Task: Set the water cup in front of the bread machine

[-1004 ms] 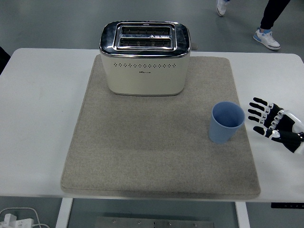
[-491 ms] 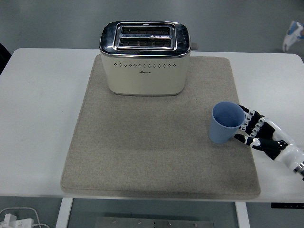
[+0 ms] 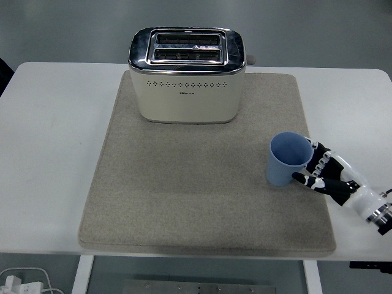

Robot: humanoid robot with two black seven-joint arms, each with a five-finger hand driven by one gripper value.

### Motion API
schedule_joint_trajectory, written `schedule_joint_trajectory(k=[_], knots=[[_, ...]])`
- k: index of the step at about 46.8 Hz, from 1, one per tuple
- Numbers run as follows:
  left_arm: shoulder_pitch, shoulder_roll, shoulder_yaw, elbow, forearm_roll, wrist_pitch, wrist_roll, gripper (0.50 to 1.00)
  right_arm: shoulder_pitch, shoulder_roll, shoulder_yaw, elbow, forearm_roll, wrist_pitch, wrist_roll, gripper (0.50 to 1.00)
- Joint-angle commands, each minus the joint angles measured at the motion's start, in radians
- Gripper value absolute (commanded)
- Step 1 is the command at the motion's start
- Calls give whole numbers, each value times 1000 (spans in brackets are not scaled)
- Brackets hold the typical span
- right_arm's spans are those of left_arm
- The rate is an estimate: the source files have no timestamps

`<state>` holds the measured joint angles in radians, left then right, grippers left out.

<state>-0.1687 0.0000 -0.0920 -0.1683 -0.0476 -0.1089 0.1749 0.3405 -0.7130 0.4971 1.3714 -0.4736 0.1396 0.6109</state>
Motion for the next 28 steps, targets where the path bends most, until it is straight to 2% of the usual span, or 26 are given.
schedule_joint_trajectory(k=[1,20,28], knots=[[0,0,0,-2,0,0,0,1000,0,1,0,0,0,0,0,903],[0,0,0,-7,0,0,0,1000,2,18,0,0,-3,0,0,903],[0,0,0,-7,0,0,0,1000,6,55,-2,-2,-20,-34,0,903]])
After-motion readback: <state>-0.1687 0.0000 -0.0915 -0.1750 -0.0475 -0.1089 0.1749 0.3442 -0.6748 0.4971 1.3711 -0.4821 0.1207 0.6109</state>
